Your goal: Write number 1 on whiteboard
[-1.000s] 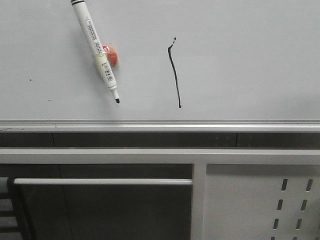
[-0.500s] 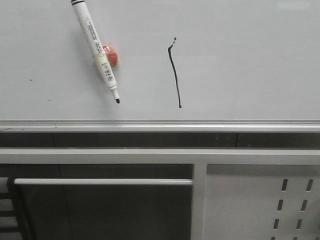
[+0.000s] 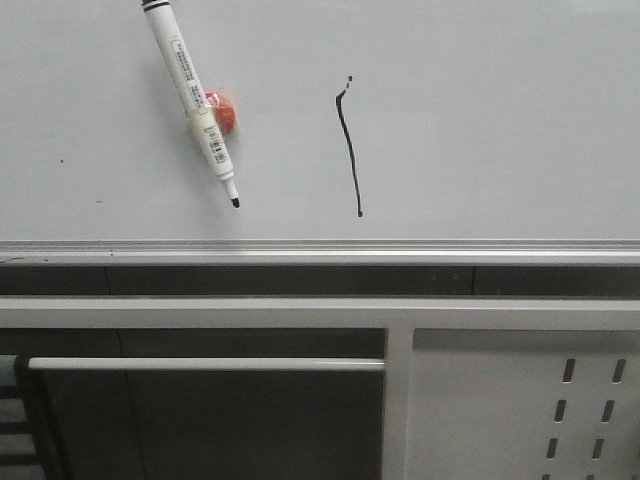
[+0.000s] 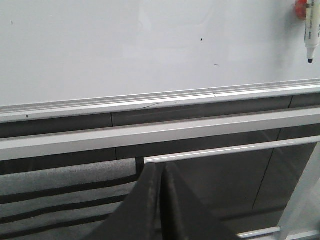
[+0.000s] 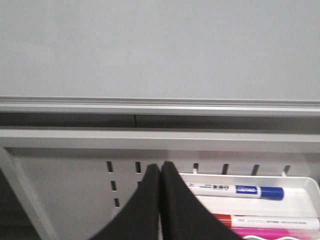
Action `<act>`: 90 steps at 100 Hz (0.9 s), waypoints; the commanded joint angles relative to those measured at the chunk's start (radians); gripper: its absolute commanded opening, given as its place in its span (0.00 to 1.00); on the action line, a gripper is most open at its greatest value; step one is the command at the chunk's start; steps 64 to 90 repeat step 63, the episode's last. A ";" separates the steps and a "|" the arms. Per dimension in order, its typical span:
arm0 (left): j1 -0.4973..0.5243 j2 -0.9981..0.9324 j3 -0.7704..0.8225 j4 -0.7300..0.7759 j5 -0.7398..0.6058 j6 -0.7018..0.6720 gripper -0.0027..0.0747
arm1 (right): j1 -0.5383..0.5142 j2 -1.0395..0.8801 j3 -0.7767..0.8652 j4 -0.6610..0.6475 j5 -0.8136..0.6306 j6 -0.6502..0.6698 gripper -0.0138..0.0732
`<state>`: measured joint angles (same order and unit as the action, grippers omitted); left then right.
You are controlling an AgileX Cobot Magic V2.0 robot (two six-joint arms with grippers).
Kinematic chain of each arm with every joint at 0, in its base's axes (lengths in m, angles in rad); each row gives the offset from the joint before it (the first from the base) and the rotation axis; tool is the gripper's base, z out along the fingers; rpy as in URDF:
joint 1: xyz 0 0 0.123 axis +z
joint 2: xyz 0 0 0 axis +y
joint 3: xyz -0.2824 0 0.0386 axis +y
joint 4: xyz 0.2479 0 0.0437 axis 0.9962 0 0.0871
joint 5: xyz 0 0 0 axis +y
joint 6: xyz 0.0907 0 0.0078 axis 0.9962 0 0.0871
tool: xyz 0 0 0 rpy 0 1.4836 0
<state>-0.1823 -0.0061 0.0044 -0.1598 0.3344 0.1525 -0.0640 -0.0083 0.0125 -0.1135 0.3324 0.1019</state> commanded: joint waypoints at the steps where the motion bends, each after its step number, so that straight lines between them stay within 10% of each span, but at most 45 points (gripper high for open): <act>1: 0.005 -0.026 0.023 -0.002 -0.073 0.001 0.01 | -0.045 -0.020 0.029 -0.005 -0.026 -0.002 0.07; 90: 0.005 -0.026 0.023 -0.002 -0.073 0.001 0.01 | -0.053 -0.020 0.029 -0.005 -0.033 -0.002 0.07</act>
